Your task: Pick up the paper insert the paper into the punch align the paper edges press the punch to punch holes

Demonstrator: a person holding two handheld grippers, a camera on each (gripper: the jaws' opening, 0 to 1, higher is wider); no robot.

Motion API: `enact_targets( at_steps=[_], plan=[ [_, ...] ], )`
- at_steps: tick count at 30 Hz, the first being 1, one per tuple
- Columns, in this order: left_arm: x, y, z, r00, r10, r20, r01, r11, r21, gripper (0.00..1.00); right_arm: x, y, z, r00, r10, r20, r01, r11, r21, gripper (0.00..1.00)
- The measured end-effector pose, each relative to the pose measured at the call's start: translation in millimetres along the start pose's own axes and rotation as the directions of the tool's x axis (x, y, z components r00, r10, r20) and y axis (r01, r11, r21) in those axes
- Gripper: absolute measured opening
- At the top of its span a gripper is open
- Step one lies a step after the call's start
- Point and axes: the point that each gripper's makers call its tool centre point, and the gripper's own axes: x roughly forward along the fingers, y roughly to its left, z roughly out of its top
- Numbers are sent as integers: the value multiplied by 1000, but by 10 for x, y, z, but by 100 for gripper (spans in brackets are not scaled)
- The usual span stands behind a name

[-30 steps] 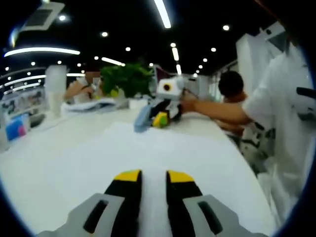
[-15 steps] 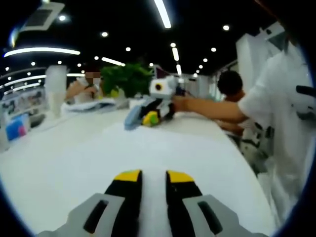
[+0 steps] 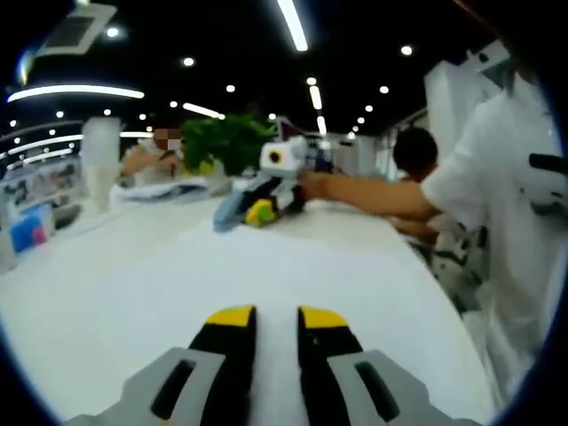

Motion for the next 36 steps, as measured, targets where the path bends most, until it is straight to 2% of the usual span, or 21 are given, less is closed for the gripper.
enact_targets(
  at_steps=[23,36],
  plan=[
    [2,3,-2,1000,1,1,-1,1000,-2,20,122,-155,12,1000,17,-3,-17,1000,4,22],
    [2,2,7,1000,3,17,-3,1000,11,21,93,-210,-9,1000,3,-5,-2,1000,27,23]
  ],
)
